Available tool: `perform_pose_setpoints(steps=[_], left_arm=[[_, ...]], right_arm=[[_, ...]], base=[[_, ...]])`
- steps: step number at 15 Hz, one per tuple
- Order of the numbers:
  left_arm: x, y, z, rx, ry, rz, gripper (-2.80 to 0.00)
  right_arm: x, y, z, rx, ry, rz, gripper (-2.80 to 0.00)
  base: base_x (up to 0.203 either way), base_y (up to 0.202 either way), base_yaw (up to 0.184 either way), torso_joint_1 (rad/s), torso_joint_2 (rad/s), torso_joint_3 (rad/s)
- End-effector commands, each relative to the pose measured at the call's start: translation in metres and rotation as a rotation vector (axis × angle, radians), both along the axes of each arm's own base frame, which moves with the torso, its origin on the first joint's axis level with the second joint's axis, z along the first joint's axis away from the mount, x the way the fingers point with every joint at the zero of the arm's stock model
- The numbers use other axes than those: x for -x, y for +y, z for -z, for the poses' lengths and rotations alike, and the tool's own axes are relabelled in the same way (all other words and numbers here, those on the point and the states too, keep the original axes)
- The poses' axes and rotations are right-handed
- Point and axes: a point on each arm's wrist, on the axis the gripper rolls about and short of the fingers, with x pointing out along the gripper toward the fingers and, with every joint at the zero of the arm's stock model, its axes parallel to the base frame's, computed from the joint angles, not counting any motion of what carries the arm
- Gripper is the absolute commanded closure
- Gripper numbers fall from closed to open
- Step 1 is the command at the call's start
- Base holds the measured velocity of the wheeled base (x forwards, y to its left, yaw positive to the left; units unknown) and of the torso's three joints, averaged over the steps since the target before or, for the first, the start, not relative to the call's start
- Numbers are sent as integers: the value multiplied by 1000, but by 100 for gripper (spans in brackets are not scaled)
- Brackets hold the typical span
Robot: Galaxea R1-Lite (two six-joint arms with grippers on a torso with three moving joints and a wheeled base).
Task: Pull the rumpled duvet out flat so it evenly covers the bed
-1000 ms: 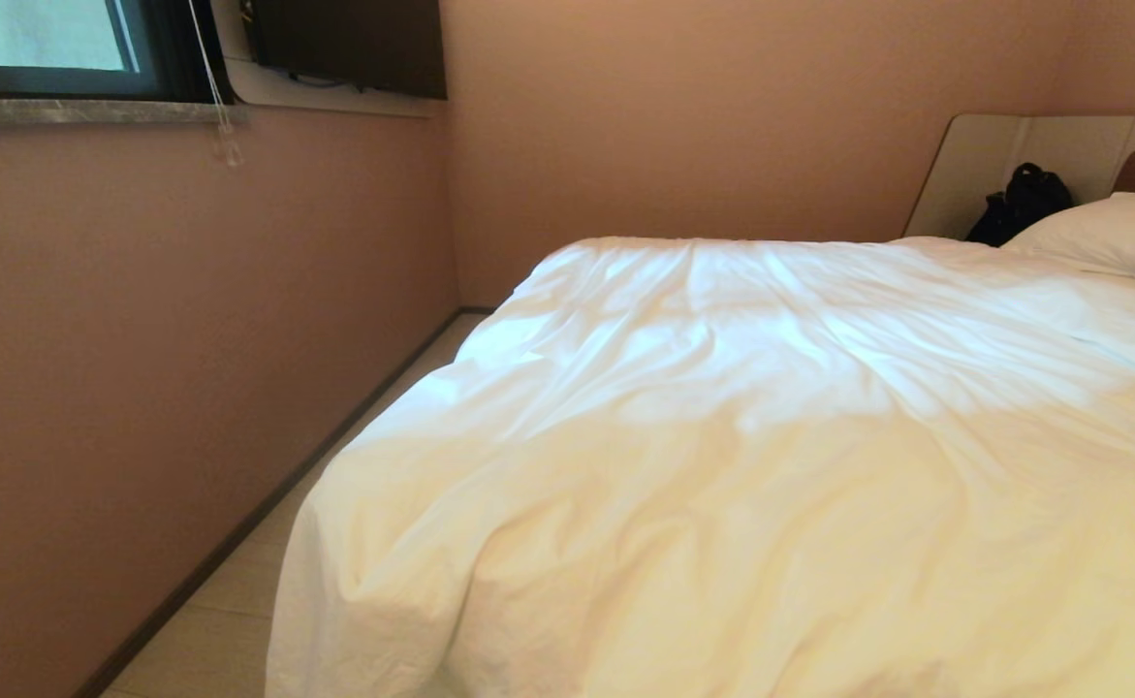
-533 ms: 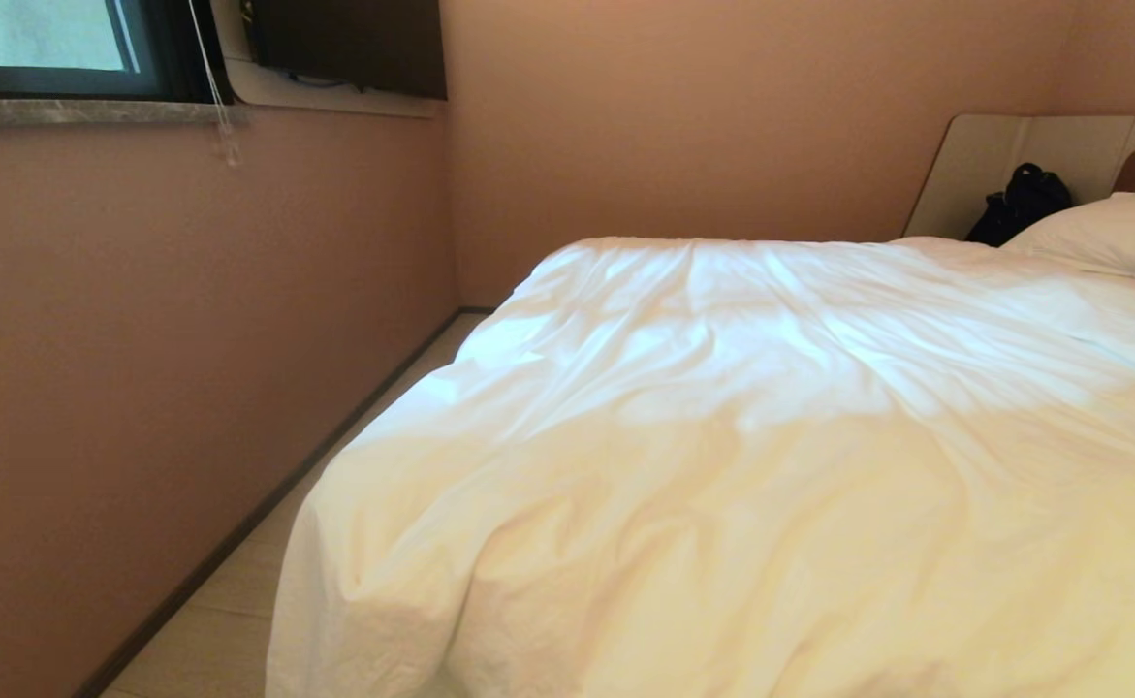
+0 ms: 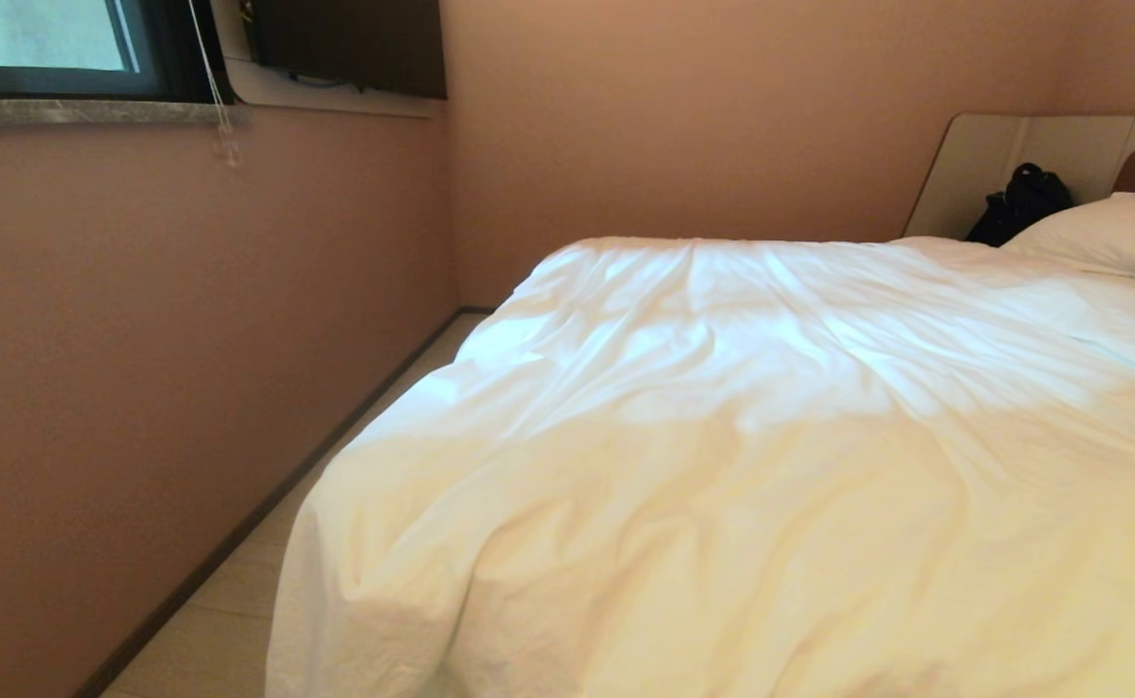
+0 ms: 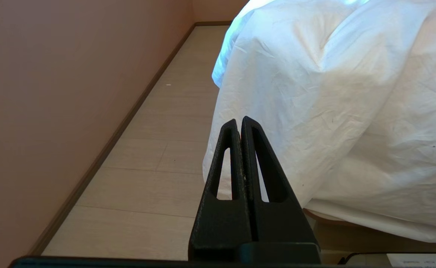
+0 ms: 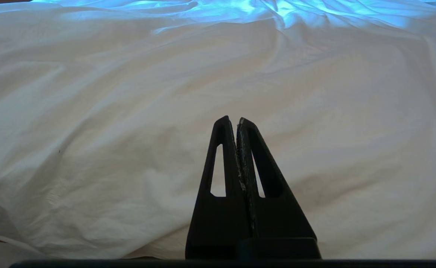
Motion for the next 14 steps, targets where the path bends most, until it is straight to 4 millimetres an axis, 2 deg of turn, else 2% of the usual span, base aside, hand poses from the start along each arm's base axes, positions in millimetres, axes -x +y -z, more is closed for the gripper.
perform_pose_setpoints(steps=[1, 12, 14], left_arm=[[0, 0, 0, -2, 1, -2, 0], [0, 0, 0, 13, 0, -4, 0], [0, 0, 0, 14, 0, -2, 0]], right_arm=[[0, 0, 0, 0, 1, -1, 0], [0, 0, 0, 0, 1, 0, 0], [0, 0, 0, 0, 1, -1, 0]], base=[[0, 0, 0, 0, 0, 0], [0, 0, 0, 0, 0, 0], [-1, 72, -8, 7, 0, -1]])
